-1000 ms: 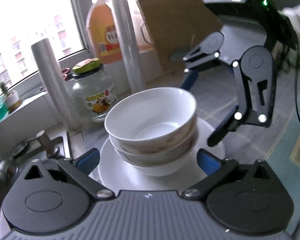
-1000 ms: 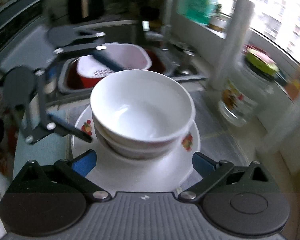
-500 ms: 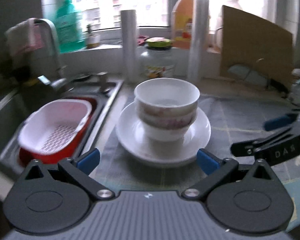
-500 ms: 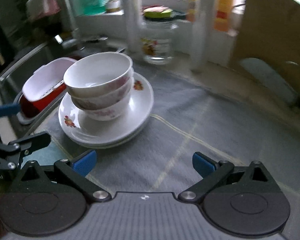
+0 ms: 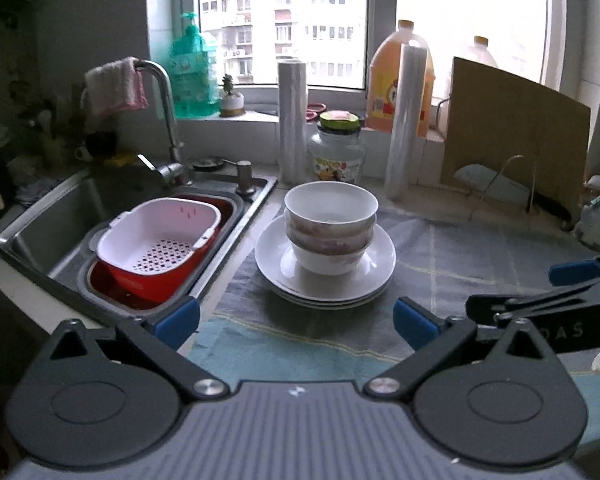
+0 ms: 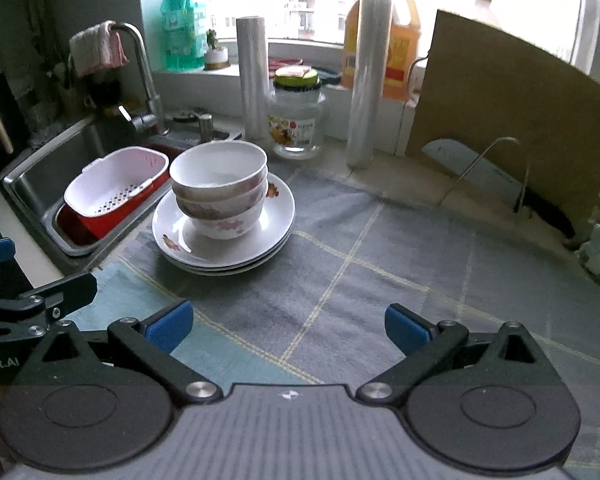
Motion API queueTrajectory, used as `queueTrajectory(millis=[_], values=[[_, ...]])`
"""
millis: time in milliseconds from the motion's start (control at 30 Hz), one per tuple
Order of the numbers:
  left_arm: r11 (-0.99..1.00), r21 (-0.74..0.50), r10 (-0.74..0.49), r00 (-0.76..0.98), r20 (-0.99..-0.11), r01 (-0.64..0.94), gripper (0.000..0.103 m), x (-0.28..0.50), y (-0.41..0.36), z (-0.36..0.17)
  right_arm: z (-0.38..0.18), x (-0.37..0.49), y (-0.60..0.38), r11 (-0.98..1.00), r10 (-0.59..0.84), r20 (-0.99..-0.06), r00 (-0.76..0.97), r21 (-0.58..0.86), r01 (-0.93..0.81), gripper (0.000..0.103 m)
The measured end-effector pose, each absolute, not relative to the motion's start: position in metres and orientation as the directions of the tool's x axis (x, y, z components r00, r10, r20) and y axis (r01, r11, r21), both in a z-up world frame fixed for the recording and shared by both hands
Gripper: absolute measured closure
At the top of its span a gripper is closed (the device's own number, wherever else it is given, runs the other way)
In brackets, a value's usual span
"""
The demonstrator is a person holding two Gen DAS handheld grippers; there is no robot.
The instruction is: Organize plates and bowls
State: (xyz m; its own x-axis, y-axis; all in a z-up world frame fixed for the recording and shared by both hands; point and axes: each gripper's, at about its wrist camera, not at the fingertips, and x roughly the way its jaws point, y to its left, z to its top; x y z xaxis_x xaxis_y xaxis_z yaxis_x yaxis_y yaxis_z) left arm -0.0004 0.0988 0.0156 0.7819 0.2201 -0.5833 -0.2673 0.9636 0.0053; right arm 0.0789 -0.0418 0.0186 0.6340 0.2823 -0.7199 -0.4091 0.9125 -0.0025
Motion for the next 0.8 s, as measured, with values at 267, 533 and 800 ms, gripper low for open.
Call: queueTrajectory(millis=[267, 533, 800], values=[[0.958, 0.027, 0.249, 0.785, -0.567, -0.285, 0.001, -0.014, 0.09, 0.024, 0.024, 0.065, -0.046, 0.919, 0.278, -0.706, 0.652, -0.003, -0.395, 0.0], [0.956, 0.017, 0.251, 0.784, -0.568, -0.294, 0.001, -0.016, 0.086, 0.027, 0.028, 0.063, -0.051, 0.923, 0.272, -0.699, 0.661, -0.006, -0.386, 0.0], [0.957, 0.018, 0.247, 0.785, -0.568, -0.288, 0.001, -0.015, 0.086, 0.028, 0.03, 0.062, -0.054, 0.928, 0.264, -0.696, 0.667, -0.006, -0.373, 0.0]])
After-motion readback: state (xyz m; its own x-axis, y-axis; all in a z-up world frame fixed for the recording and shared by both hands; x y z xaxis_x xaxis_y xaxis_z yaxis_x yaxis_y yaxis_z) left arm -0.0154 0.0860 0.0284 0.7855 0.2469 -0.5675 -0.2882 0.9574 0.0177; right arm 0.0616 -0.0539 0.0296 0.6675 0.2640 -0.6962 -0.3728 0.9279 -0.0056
